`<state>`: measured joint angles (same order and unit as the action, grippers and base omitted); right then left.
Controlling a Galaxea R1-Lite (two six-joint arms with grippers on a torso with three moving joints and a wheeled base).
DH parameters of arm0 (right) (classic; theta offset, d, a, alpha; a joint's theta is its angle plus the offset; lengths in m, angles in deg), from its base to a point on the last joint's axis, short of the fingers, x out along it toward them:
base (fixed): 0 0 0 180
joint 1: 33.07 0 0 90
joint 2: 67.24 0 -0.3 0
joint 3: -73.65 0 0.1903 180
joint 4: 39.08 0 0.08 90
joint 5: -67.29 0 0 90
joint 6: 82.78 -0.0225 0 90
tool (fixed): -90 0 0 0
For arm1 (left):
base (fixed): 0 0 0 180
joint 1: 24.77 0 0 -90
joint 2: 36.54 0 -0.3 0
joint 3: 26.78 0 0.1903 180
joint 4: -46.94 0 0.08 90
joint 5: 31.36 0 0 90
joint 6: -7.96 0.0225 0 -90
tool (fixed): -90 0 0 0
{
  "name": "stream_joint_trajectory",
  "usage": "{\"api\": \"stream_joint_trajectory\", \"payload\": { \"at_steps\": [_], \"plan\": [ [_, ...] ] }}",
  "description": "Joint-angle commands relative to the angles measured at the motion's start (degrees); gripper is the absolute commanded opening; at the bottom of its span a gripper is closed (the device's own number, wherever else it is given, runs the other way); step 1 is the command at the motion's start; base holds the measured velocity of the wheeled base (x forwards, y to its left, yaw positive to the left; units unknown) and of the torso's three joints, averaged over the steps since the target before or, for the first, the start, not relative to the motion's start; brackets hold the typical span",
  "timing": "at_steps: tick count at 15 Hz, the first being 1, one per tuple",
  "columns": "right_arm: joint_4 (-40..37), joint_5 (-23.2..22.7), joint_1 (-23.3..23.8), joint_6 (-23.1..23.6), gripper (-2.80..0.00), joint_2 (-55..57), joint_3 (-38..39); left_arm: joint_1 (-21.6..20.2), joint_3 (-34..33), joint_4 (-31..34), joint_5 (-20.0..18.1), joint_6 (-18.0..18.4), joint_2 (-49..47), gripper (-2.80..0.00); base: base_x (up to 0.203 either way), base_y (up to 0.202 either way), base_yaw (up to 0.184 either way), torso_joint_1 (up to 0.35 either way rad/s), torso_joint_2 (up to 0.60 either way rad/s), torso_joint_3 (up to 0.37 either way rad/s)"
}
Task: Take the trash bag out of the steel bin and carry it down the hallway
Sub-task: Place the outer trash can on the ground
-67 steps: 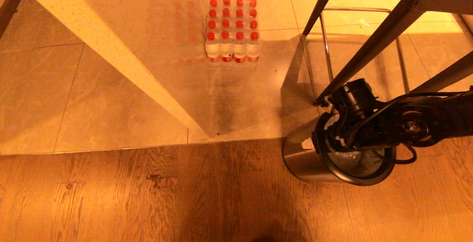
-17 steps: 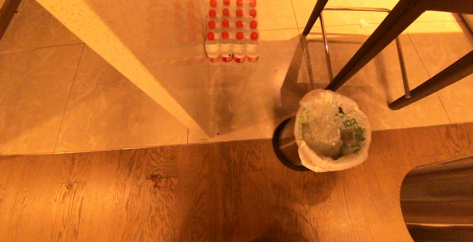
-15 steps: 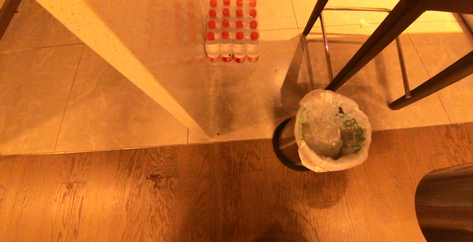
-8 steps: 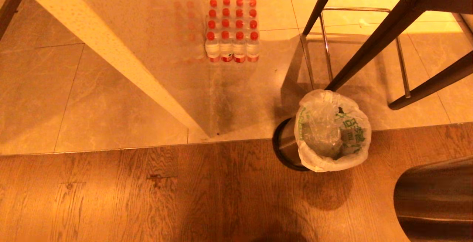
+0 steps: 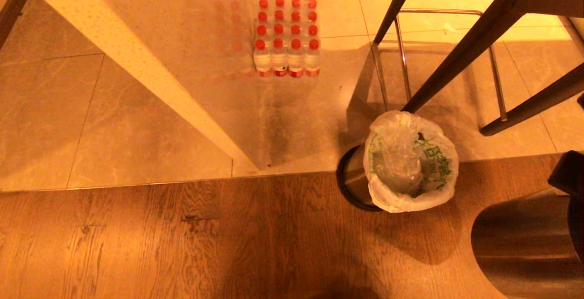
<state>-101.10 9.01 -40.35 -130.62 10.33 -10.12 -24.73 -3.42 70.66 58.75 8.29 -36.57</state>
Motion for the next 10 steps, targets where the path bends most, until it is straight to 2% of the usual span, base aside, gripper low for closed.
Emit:
{"api": "stream_joint_trajectory", "payload": {
  "at_steps": [1,5,10],
  "plan": [
    [6.75,0.34,2.79,1.76,-2.8,3.97,2.66,0.04,0.01,0.0,0.06,0.02,0.02,-2.8,0.0,0.0,0.0,0.0,0.0,0.0],
    [27.49,0.34,5.43,4.74,-2.8,12.88,8.33,0.04,0.0,0.0,0.07,0.02,0.02,-2.8,0.0,0.0,0.0,0.0,0.0,0.0],
    [50.22,-0.52,7.32,8.36,-2.8,25.12,9.07,-0.02,0.02,0.0,0.07,-0.04,0.02,-2.8,0.0,0.0,0.0,0.0,0.0,0.0]
  ]
}}
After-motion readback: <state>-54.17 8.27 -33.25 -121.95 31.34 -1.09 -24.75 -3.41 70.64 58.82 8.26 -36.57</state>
